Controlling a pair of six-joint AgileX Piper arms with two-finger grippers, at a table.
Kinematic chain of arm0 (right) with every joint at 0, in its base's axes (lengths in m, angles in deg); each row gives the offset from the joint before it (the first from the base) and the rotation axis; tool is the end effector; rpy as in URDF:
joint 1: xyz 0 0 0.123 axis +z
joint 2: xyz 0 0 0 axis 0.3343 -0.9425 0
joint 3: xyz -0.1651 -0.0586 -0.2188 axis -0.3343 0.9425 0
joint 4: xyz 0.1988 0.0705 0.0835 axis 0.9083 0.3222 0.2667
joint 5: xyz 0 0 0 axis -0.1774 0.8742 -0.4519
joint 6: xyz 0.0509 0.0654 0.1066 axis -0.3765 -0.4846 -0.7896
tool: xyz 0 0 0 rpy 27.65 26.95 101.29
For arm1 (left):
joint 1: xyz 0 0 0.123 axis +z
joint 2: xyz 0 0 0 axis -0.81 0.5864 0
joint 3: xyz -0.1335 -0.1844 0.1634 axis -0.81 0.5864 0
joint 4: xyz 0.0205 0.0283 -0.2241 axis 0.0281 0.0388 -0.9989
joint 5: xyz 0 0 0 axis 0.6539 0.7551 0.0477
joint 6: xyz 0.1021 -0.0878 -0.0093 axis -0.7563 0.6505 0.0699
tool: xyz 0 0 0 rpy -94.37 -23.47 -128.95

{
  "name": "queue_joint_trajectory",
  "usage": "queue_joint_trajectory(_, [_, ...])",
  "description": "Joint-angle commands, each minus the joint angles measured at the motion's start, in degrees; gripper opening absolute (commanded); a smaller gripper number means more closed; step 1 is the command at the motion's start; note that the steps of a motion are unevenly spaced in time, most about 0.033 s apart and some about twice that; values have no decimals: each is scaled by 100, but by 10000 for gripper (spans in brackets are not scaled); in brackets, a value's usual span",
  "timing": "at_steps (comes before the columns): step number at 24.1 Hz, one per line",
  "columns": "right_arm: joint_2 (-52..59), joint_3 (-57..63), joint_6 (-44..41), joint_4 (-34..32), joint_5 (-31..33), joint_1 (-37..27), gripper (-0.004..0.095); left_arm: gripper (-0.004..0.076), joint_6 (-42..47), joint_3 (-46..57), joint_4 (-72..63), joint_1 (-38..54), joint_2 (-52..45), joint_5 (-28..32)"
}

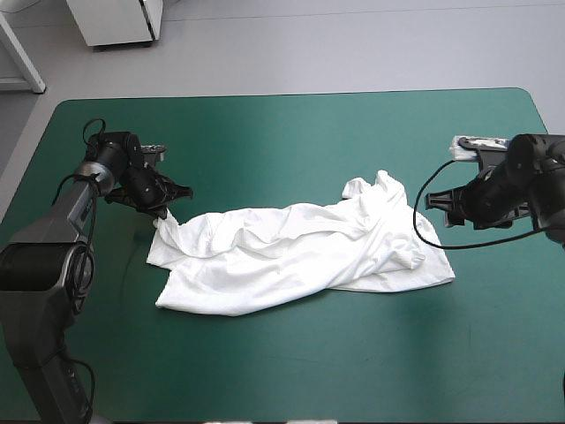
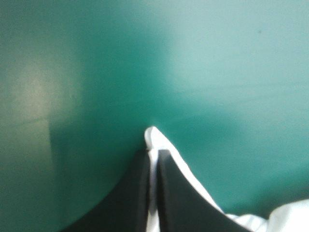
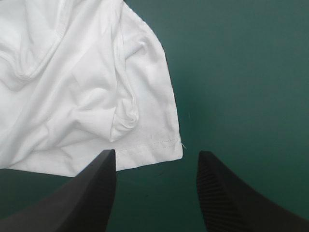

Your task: Fold the cloth

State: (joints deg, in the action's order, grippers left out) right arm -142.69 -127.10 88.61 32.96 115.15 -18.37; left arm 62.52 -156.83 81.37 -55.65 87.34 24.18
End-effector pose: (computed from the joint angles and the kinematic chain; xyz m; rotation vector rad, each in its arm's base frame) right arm 0.2773 0.0166 0.3002 0.0225 2.7985 0.1321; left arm 0.3983 -0.0184 0.1796 0.0346 2.9624 -0.0881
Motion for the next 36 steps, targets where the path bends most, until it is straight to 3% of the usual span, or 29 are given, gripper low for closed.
queue_joint_trajectory(1, [-272, -95, 15, -55, -212, 171, 489, -22, 37, -73, 174, 4, -153, 166])
queue_joint_trajectory(7, [-647, 521, -217, -229, -1140, 300, 489, -22, 37, -73, 137, 4, -153, 196])
queue_joint_trajectory(15, [-750, 1659, -403, -203, -1859, 300, 487, -22, 37, -73, 113, 4, -153, 279])
queue_joint_trajectory(22, [-1061, 2094, -512, -123, -1945, 312, 485, -22, 37, -73, -10, 4, -153, 385])
queue_joint_trajectory(23, [-1126, 2178, -644, -104, -1945, 312, 462, -22, 37, -73, -10, 4, -153, 385])
queue_joint_trajectory(25, [-1169, 2293, -790, -19, -1932, 312, 314, -22, 37, -73, -10, 4, -153, 385])
queue_joint_trajectory(28, [-1169, 2330, -790, -6, -1793, 312, -24, -22, 37, -73, -10, 4, -153, 385])
queue_joint_trajectory(36, [-923, 2067, -596, 9, -1417, 312, -17, -22, 37, -109, -41, 4, -223, 304])
